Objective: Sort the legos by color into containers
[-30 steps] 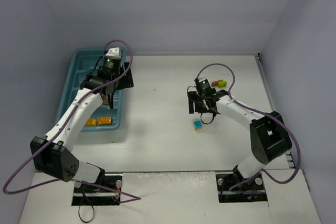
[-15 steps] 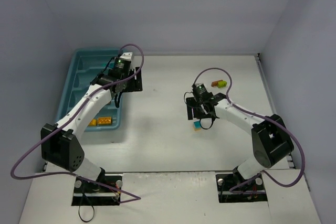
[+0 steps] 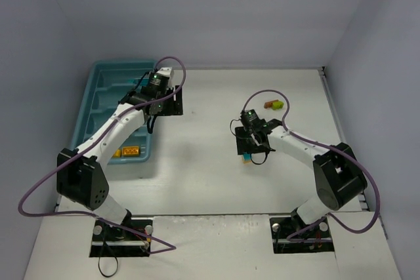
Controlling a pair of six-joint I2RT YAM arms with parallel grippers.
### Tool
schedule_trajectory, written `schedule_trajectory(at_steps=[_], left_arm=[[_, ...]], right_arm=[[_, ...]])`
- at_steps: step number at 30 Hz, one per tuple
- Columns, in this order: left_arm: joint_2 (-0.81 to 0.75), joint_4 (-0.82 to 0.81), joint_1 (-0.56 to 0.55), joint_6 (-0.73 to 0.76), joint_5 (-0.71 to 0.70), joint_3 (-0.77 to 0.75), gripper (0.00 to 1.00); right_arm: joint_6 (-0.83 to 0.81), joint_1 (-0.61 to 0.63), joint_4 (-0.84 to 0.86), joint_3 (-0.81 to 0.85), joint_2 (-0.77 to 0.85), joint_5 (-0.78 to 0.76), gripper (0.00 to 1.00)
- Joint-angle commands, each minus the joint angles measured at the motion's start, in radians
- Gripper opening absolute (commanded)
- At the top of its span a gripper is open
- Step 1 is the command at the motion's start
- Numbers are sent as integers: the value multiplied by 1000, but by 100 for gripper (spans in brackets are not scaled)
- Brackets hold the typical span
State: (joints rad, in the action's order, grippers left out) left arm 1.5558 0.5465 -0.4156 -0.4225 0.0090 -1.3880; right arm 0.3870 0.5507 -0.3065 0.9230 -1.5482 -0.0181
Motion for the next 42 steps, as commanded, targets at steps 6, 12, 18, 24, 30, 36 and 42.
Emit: schedule_trajectory(at_steps=[6,12,18,24,30,36,42], left_arm=[[-5,-66,-14,19,60,-62,66],[-14,-103,-14,30,141,-48,66],[-26,-166,-14,77,327,-28,66],[-31,-282,-8,137,636,-11,66],[-23,-414,6,102,922,-14,66],[-23,-441,3,126,1031,-29,66],[-13,-422,0,159,1106,-45,66]], right_arm=[[1,6,-5,16,13,7,17],[-45,5,12,60,-6,67,0],[-103,-81,156,112,74,281,0],[-194,-225,409,142,155,717,0],[-201,-287,523,191,135,996,0],[-226,-291,534,243,100,1211,0],[-232,-293,540,277,83,1277,0]])
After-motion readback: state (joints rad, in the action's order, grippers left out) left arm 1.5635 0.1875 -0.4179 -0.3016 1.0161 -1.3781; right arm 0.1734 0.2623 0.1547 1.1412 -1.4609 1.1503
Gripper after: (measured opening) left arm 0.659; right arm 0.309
